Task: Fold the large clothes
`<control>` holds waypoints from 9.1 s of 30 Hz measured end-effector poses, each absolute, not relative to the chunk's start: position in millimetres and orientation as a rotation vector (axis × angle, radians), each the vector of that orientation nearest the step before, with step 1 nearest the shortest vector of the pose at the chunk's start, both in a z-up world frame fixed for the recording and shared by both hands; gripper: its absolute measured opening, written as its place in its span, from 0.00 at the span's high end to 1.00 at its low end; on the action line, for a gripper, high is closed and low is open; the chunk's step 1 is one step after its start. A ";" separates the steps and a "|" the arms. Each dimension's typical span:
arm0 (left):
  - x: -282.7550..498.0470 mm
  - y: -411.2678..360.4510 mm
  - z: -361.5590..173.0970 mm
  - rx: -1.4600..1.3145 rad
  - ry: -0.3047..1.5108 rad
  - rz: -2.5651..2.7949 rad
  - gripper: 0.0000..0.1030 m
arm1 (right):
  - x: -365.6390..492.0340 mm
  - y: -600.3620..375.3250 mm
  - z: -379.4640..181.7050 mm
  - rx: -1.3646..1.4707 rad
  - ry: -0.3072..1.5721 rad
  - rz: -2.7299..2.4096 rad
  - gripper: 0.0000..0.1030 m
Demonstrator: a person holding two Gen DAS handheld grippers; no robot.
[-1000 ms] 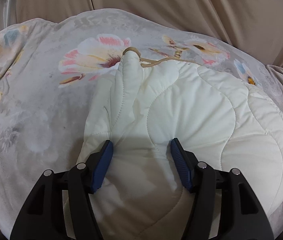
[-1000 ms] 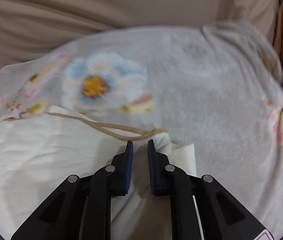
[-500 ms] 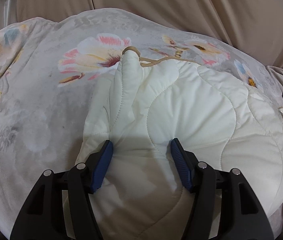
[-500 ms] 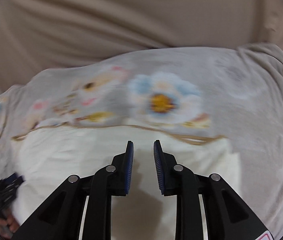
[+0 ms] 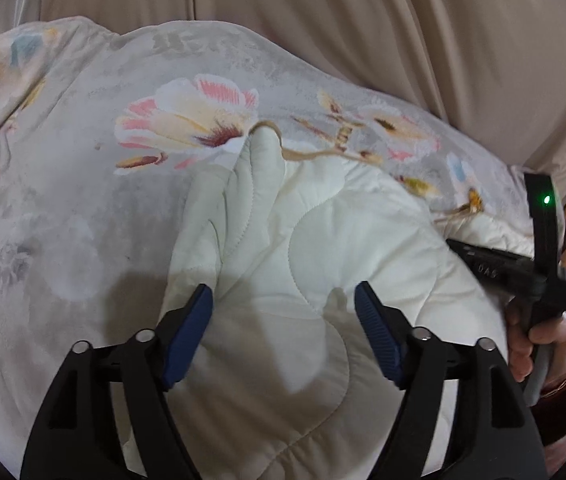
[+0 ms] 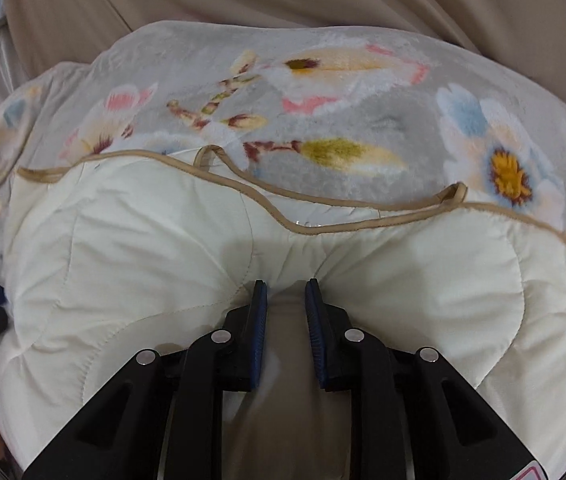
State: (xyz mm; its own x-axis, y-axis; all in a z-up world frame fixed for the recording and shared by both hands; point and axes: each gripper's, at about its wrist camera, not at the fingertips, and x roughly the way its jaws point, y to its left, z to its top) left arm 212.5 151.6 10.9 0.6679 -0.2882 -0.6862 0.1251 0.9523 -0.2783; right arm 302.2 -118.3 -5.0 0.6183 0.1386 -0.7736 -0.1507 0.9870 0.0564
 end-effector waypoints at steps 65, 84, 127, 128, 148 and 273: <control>152.8 -138.9 116.2 0.019 0.707 -0.735 0.88 | 124.8 -244.3 -8.8 0.346 0.876 0.566 0.96; 140.0 -262.6 17.6 0.292 0.767 -0.655 0.88 | 115.0 -371.4 -30.9 0.464 0.798 0.230 0.98; 123.7 -115.4 62.8 0.043 0.704 -0.592 0.20 | 108.2 -335.3 77.3 0.410 0.610 0.201 0.90; 121.3 -120.5 64.9 0.049 0.700 -0.609 0.20 | 101.6 -339.4 77.6 0.411 0.598 0.188 0.90; 112.4 -182.5 26.4 0.225 0.688 -0.526 0.14 | 49.5 -360.9 76.7 0.347 0.483 0.144 0.84; 170.4 -67.0 6.0 -0.196 0.974 -0.639 0.04 | 75.1 -356.1 -34.5 0.537 0.842 0.127 0.24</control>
